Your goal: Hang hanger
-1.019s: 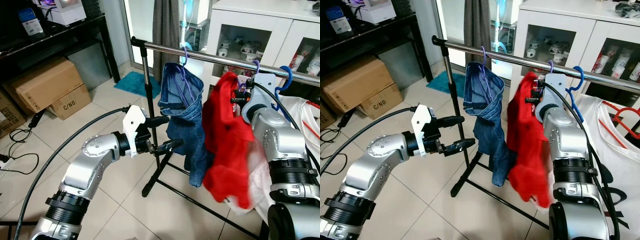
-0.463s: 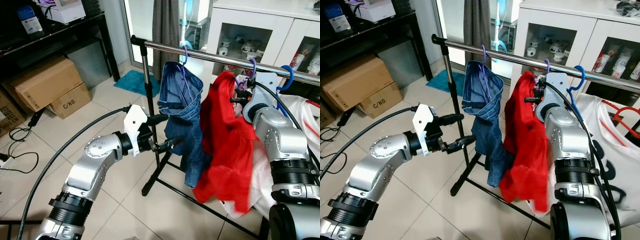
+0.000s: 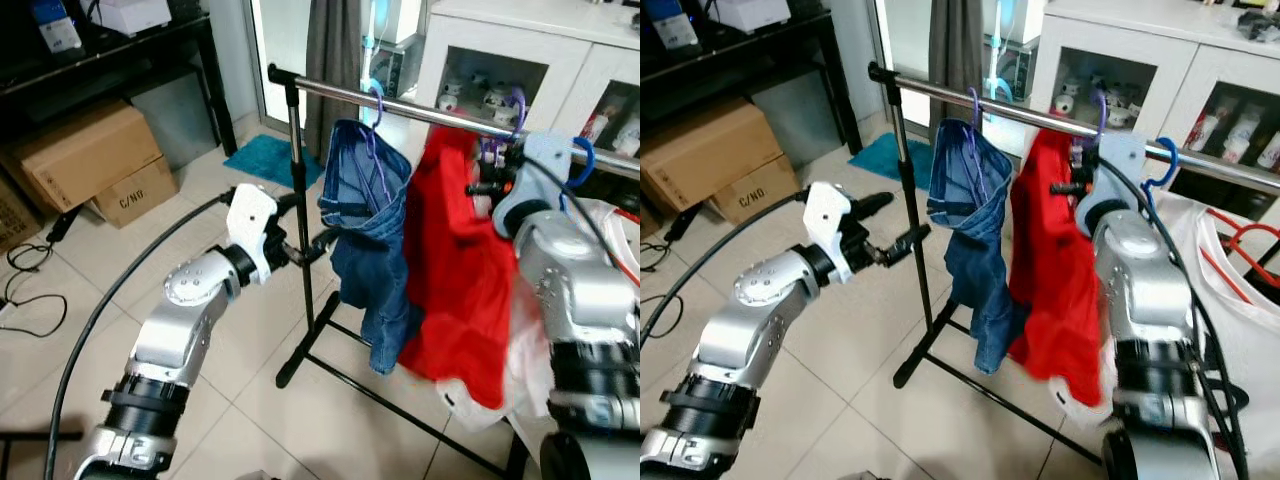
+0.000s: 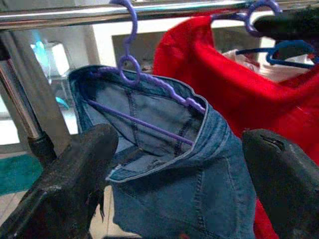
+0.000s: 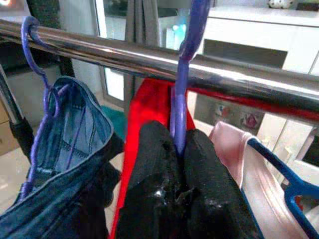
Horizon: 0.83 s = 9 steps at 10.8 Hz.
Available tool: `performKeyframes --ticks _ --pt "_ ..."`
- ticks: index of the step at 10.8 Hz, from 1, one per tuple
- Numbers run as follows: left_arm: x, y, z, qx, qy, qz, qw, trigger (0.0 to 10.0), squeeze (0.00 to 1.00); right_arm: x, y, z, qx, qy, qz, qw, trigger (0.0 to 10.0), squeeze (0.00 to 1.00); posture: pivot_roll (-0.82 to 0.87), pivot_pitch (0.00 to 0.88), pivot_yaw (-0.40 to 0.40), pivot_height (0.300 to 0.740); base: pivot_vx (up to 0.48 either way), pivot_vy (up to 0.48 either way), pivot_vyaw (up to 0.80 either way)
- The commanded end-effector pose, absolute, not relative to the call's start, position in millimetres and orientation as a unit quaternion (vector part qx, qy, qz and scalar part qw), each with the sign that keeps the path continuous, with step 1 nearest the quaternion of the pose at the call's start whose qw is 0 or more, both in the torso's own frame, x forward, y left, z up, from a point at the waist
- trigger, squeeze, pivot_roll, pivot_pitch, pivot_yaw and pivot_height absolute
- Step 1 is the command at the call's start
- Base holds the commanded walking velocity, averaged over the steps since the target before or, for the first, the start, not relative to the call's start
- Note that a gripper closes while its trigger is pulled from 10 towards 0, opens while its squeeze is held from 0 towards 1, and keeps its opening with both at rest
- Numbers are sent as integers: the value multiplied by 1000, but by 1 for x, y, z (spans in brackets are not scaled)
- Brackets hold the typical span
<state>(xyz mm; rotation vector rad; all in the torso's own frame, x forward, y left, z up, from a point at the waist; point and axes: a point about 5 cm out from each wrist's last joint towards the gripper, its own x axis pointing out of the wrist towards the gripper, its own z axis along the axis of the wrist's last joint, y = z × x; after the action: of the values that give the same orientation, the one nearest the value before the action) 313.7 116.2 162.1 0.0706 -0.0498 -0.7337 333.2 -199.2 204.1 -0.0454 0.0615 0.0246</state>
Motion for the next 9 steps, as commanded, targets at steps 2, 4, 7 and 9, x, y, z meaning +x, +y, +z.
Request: performKeyframes --ticks 2,4,7,9 --pt "316 113 165 46 -32 -341 938 10000 0 309 -176 208 -19 14 60 998 0 0 -157 0 24 740 0 0 0" --pt "312 120 156 47 -7 -316 947 10000 0 283 -170 175 -32 63 60 996 0 0 -151 0 44 740 0 0 0" --pt "303 131 141 46 17 -285 957 10000 0 259 -171 143 3 103 7 995 0 0 -176 0 40 740 0 0 0" --pt "295 136 133 35 30 -270 962 10000 0 249 -166 140 17 107 3 994 0 0 -195 0 43 740 0 0 0"
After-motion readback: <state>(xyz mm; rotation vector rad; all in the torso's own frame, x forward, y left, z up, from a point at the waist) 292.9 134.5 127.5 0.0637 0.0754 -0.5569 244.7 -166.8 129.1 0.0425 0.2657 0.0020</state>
